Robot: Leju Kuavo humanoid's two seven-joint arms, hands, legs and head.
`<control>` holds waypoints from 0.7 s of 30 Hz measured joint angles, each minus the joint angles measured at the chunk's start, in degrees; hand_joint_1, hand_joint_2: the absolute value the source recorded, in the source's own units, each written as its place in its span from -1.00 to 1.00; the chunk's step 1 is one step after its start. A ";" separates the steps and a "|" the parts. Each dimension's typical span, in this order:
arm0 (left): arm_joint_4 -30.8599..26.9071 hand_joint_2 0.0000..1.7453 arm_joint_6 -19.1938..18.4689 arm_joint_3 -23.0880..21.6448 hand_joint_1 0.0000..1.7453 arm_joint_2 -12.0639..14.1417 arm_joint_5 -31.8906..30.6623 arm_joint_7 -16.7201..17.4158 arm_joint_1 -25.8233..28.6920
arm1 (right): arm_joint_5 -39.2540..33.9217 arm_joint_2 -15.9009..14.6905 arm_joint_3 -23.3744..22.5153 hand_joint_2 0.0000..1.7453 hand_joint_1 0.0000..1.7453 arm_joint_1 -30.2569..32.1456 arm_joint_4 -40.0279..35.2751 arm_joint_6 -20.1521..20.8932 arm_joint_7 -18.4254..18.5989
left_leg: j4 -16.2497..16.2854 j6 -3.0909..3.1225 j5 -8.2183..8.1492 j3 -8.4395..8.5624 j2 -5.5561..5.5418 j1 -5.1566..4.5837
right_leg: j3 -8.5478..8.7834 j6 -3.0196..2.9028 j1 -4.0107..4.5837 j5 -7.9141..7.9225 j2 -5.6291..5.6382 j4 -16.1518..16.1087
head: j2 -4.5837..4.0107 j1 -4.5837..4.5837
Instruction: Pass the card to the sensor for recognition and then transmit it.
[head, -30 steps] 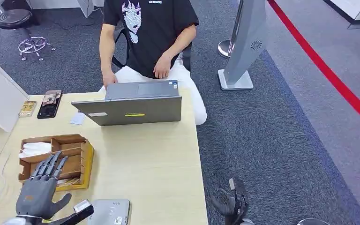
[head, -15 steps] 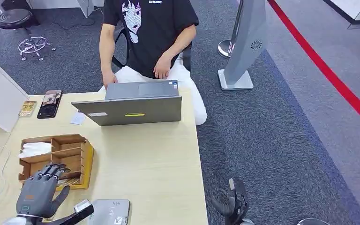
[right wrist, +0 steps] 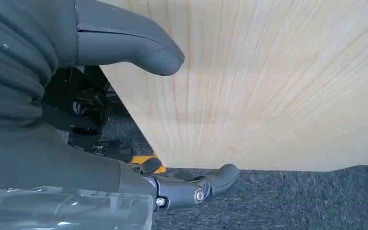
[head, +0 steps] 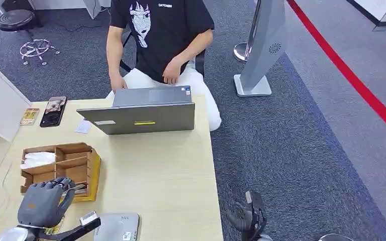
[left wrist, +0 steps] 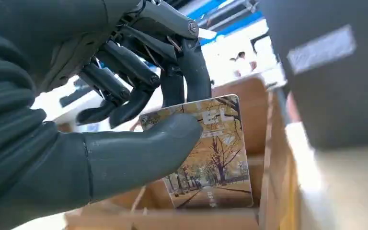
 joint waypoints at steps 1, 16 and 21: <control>-0.40 1.00 0.09 0.13 1.00 0.02 -0.13 -0.47 -0.45 | 0.00 0.00 0.00 1.00 -1.00 0.00 0.00 0.00 0.00 | 0.00 0.00 0.01 0.00 0.00 0.00 | 0.00 0.00 0.00 0.00 0.00 0.00 | 0.00 0.00; -10.67 1.00 1.07 4.66 1.00 3.08 4.24 -4.29 -8.03 | -0.11 0.00 0.00 1.00 -1.00 0.12 0.35 0.02 -0.85 | 0.00 0.01 0.04 0.00 0.02 0.00 | -0.01 -0.05 0.00 0.05 0.03 0.01 | 0.00 0.02; -9.99 1.00 -0.81 8.33 1.00 3.98 9.14 -3.39 -9.38 | 0.20 0.00 0.02 1.00 -1.00 0.09 0.57 0.09 -0.85 | -0.01 0.00 0.05 0.00 0.02 0.01 | -0.01 -0.05 0.01 0.05 0.02 0.02 | 0.00 0.00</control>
